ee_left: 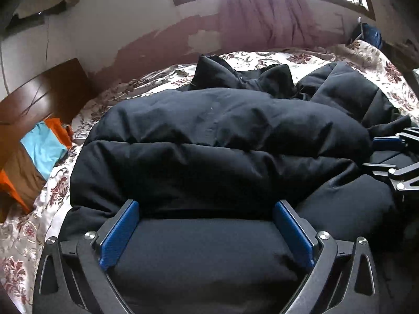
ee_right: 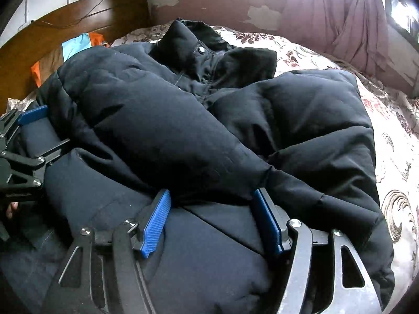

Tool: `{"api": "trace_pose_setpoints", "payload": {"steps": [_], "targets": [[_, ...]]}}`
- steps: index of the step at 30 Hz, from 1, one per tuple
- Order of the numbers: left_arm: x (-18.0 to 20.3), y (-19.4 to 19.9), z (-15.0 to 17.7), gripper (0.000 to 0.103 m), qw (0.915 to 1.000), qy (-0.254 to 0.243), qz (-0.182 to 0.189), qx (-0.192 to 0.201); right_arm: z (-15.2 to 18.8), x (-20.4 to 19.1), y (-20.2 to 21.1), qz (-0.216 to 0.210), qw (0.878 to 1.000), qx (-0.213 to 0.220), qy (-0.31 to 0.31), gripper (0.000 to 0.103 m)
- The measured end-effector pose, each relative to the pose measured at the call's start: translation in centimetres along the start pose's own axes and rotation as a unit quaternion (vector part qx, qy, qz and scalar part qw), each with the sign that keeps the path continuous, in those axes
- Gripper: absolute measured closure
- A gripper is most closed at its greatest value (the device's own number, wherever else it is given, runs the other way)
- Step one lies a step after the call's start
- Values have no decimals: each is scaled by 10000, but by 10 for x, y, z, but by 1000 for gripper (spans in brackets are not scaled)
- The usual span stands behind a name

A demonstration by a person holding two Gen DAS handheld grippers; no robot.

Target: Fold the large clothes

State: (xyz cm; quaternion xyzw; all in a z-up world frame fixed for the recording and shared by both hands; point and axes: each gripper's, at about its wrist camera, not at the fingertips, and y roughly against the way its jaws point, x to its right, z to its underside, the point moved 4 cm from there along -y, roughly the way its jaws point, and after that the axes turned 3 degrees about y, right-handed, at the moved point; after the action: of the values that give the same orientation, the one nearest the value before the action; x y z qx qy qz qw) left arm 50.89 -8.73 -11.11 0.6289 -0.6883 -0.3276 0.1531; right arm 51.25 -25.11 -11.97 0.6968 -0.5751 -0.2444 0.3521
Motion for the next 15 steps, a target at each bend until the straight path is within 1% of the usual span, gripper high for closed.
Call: {"api": "trace_pose_setpoints", "payload": {"steps": [5,7,9,10,12,13,14,15], "targets": [[7,-8,4,0,9995,-152,-292,25,1,-2,0,199,9997,50,110,41],[8,-6,5,0,9992,-168,-344,113,2,-2,3,250,9996,85,137,40],[6,-3,6,0,9990,-145,-323,254,2,-3,5,377,9991,123,174,36],[5,0,7,0,9989,-125,-312,339,2,-4,8,505,9984,147,206,34],[3,5,9,0,9982,-110,-332,483,1,-6,13,810,9961,173,300,25],[4,6,8,0,9981,-125,-350,498,1,-8,17,821,9960,73,337,25],[3,7,8,0,9984,-124,-337,437,1,-8,22,629,9975,-130,296,25],[2,9,8,0,9991,-84,-267,321,1,-6,28,427,9986,-238,195,24]]}}
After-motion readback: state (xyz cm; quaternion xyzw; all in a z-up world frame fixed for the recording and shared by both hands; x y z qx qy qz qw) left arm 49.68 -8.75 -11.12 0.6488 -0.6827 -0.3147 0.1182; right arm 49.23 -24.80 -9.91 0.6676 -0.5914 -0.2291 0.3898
